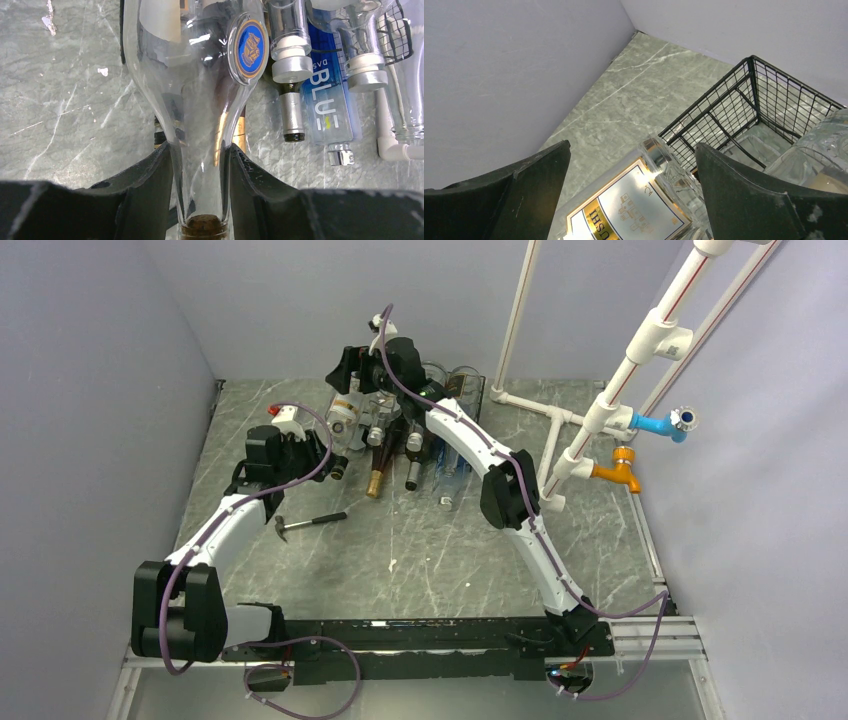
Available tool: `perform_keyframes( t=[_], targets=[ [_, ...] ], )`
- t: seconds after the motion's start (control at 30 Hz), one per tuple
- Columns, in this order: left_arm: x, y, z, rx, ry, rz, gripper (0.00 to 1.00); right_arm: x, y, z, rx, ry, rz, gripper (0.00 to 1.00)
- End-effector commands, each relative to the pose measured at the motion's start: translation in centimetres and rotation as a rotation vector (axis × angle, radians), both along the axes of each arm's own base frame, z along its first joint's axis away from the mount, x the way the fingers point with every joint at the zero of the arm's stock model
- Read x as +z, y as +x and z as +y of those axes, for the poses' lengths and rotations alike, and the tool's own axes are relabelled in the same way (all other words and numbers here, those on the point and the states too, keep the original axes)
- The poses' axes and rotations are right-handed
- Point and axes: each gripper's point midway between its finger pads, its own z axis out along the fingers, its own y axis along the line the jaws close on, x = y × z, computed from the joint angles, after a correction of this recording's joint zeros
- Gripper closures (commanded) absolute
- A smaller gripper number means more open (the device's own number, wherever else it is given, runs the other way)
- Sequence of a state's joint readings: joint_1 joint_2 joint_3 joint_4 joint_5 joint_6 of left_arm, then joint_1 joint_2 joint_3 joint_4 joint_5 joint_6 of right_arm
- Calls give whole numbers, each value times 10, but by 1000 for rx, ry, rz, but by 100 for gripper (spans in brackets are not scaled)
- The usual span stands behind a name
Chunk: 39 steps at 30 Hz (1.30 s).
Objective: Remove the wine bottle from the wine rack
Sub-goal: Pick up the wine bottle from the wine rack.
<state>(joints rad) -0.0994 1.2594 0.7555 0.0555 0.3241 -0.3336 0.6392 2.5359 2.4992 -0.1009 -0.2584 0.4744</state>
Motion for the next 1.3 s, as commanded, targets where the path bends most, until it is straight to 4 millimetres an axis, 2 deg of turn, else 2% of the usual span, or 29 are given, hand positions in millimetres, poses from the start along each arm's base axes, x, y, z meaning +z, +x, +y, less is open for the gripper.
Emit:
perform_keyframes(
  t=[0.0,0.17,0.4,0.7,1.0,1.27],
  targets=[
    [8,-4,0,-25,5,-34,100,3,7,0,-13,12,-37,1],
    [9,-3,1,-23,3,-38,100,-5,-9,12,68,-4,-26,3],
    [14,-5,6,-3,12,-52,100,-2,-14,12,58,-18,-16,4],
    [13,-7,12,28,24,-59,100,-8,-33,22,88,-61,16,5],
    [10,-8,19,68,38,-47,100,-9,-38,20,63,-84,37,5],
    [7,-6,26,98,22,-38,100,-1,-53,24,123,-85,38,6]
  ],
)
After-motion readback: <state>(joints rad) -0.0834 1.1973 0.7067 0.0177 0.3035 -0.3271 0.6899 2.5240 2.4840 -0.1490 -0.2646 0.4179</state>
